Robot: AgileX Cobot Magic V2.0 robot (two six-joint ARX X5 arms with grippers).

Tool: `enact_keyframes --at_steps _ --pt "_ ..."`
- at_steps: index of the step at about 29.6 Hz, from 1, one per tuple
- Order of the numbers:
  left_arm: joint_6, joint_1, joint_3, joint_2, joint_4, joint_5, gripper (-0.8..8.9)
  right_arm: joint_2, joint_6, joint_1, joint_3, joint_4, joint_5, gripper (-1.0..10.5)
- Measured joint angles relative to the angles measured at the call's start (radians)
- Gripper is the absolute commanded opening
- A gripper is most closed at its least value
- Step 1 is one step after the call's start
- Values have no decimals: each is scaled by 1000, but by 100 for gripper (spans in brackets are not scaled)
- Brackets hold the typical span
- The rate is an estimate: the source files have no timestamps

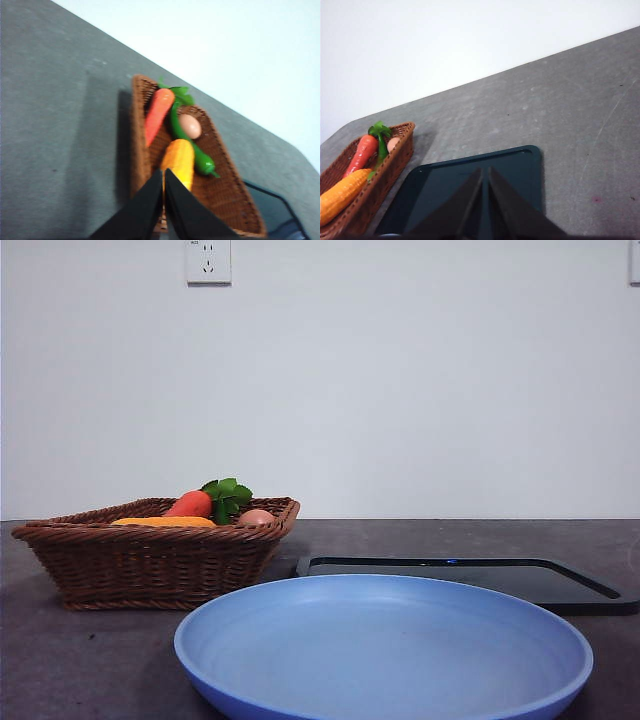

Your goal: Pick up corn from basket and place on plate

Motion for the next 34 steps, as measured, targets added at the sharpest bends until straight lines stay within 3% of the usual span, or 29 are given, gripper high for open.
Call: enact_keyframes --at_steps 4,10,14,20,29,34 --pt "-12 0 69 46 -66 54 7 55 1 0 90 -87 -7 2" --pt "12 0 184 150 -174 161 7 187 -48 0 246 -215 -114 2" --pt "80 0 280 220 -264 199 7 306 -109 9 352 -318 -198 2" --pt "206 -29 399 318 -445 229 7 472 -219 59 481 -454 -259 1" --pt "382 -107 537 467 -645 231 7 658 -344 214 546 -597 -263 2" --pt "414 -125 539 494 -648 231 37 716 -366 287 546 -608 -262 6"
